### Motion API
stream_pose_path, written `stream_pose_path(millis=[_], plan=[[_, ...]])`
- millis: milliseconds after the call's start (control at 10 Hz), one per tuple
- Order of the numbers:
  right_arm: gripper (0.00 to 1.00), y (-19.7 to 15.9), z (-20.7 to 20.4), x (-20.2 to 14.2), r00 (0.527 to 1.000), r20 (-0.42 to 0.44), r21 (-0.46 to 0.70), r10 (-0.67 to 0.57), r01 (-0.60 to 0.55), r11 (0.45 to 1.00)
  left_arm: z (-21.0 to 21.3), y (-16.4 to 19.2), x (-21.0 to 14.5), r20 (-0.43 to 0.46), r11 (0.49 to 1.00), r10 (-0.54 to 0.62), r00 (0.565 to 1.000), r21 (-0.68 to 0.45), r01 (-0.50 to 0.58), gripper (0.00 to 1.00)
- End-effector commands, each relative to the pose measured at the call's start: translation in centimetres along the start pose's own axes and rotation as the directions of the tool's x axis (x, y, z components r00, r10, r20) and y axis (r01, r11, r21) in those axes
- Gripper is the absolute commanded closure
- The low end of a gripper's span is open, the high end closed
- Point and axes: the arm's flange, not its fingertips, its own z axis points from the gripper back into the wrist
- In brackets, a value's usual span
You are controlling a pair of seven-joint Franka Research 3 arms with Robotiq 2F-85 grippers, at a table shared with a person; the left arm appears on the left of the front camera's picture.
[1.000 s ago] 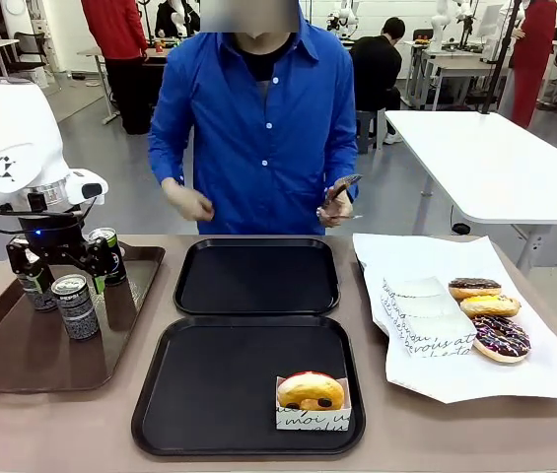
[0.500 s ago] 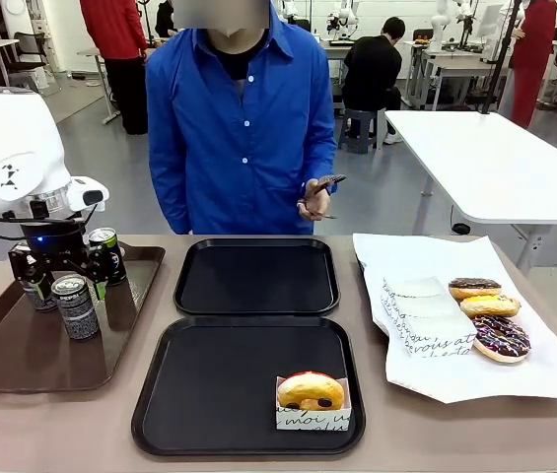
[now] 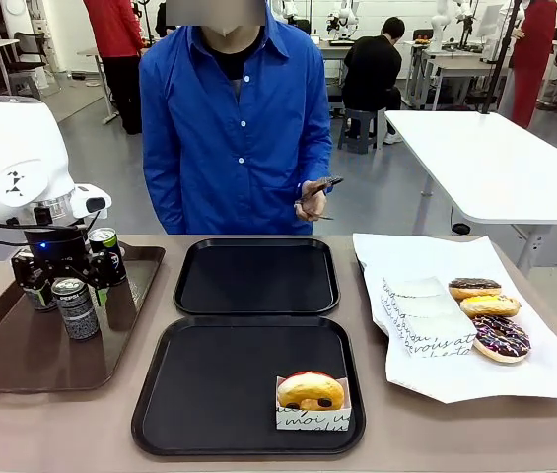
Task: Set up donuts and drinks on trays.
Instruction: Pick up one Pepsi coke and place it on the Flat Tray.
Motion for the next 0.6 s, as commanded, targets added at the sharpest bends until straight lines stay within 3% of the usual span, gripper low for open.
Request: stream_pose_path(millis=[0, 500], plan=[[0.00, -0.09, -0.06, 0.12, 1.000, 0.008, 0.025, 0.016, -0.016, 1.000, -0.09, 0.04, -0.10, 0.028, 0.999, -0.019, 0.999, -0.032, 0.020, 0.05], [0.00, -0.09, -0.06, 0.12, 1.000, 0.008, 0.025, 0.016, -0.016, 1.000, 0.22, 0.33, -0.08, 0.011, 0.999, -0.024, 1.000, -0.046, 0.025, 0.53]])
